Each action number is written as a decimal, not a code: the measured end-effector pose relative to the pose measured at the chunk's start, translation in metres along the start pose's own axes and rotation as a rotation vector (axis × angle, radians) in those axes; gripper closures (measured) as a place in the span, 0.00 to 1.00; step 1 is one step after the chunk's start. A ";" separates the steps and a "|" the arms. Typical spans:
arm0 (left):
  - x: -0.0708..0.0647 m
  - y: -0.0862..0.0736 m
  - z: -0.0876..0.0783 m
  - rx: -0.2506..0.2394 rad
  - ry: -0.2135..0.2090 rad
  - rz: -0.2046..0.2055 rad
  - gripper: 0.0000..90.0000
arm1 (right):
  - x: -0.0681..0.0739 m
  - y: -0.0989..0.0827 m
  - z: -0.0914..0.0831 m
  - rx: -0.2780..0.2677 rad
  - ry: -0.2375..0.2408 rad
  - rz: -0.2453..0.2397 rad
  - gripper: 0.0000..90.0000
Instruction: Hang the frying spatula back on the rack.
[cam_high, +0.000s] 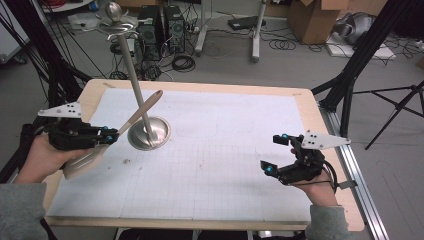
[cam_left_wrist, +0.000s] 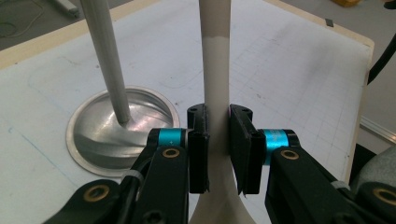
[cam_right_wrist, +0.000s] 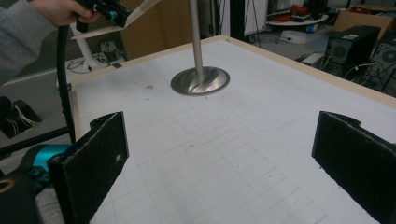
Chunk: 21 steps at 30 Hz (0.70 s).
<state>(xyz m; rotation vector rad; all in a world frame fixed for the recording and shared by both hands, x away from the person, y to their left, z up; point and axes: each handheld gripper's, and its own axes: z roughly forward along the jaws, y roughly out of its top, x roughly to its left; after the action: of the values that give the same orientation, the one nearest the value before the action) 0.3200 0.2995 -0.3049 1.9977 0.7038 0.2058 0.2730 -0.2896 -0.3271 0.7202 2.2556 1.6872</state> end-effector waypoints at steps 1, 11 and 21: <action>0.002 0.000 -0.001 0.001 -0.001 0.002 0.86 | 0.000 0.000 0.000 0.000 0.000 0.000 0.03; 0.012 -0.001 -0.019 -0.025 0.003 -0.015 0.86 | 0.000 0.000 0.001 0.008 0.004 -0.001 0.03; 0.020 0.003 -0.038 -0.076 0.011 -0.028 0.86 | 0.000 0.000 0.002 0.015 0.007 0.000 0.03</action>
<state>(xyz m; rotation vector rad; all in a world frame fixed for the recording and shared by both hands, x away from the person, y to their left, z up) 0.3218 0.3380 -0.2860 1.9146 0.7207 0.2241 0.2744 -0.2879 -0.3283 0.7191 2.2751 1.6772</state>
